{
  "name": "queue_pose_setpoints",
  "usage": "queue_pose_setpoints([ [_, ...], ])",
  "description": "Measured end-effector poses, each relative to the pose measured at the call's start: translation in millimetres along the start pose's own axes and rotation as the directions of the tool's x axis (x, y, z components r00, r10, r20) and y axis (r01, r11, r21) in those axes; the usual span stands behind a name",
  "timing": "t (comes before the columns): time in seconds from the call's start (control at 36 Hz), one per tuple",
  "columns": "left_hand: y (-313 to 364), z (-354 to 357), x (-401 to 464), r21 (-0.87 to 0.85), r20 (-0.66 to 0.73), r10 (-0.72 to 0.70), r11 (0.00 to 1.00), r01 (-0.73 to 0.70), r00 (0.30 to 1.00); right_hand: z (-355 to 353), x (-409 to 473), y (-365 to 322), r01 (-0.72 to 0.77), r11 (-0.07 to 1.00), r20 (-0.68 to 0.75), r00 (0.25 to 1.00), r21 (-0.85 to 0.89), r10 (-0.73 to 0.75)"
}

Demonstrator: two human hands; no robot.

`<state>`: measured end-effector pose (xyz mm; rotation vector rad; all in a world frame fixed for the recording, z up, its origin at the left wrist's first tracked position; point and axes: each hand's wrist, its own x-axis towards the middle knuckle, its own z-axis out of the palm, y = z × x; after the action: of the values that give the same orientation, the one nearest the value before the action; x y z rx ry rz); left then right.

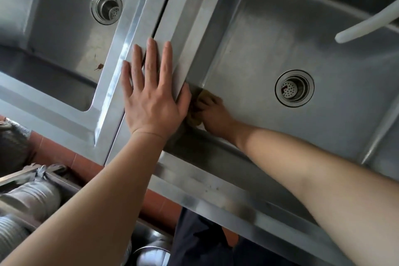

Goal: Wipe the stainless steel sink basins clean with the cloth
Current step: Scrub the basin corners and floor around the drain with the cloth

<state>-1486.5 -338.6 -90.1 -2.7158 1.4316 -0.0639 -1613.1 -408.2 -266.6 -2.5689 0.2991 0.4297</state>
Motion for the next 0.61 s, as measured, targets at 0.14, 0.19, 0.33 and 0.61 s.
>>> queue_pose_setpoints([
  [0.14, 0.0, -0.2, -0.7, 0.007, 0.008, 0.002, 1.0, -0.002, 1.0, 24.6, -33.6, 5.7, 0.097, 0.994, 0.153, 0.984, -0.051, -0.088],
  [0.19, 0.6, -2.0, -0.7, 0.003, 0.021, -0.001, 1.0, 0.001, 1.0, 16.6, -52.3, 18.3, 0.119, 0.993, 0.186, 0.976, -0.003, -0.116],
  [0.33, 2.6, -6.2, 0.4, -0.01, 0.051, -0.017, 1.0, 0.018, 0.999, 7.4, -120.5, 54.9, 0.15, 0.981, 0.365, 0.926, -0.126, -0.095],
  [0.61, 4.4, -6.3, -0.2, -0.038, 0.036, -0.016, 0.999, 0.018, 0.999, -38.1, -178.7, 166.5, 0.029, 0.928, 0.399, 0.908, -0.371, 0.131],
])
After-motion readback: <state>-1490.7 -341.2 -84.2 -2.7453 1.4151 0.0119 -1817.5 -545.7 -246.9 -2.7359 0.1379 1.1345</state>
